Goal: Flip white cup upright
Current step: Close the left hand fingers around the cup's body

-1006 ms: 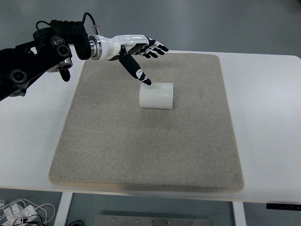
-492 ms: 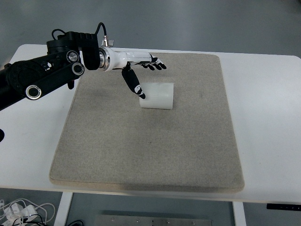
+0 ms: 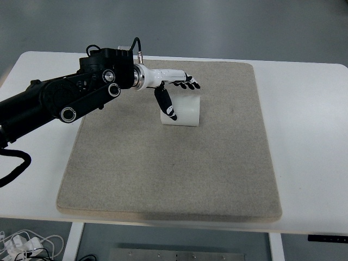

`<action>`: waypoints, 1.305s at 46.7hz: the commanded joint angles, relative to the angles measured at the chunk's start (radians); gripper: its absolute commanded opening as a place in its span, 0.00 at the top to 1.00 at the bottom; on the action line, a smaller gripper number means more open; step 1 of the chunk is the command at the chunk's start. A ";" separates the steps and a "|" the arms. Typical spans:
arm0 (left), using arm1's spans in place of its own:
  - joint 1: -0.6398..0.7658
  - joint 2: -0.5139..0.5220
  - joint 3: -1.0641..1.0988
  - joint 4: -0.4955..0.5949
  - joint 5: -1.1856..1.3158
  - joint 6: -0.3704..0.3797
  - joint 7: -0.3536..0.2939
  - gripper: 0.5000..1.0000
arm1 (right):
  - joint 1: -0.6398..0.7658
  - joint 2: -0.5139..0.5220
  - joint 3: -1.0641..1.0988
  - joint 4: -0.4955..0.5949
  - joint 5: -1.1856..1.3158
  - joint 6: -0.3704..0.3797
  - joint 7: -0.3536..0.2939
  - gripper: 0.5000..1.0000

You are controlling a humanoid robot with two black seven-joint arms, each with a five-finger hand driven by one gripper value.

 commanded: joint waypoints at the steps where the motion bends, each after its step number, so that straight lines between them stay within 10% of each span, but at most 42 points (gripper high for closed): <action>1: 0.001 -0.002 0.000 0.003 0.000 0.000 -0.002 0.07 | 0.000 0.000 0.000 0.000 0.000 0.000 0.000 0.10; 39: 0.004 -0.053 0.035 0.032 0.006 0.000 -0.002 0.13 | 0.000 0.000 0.000 0.000 0.000 0.000 0.000 0.10; 61: 0.001 -0.054 0.032 0.038 0.034 0.017 -0.002 0.76 | 0.000 0.000 0.000 0.000 0.000 0.000 0.000 0.10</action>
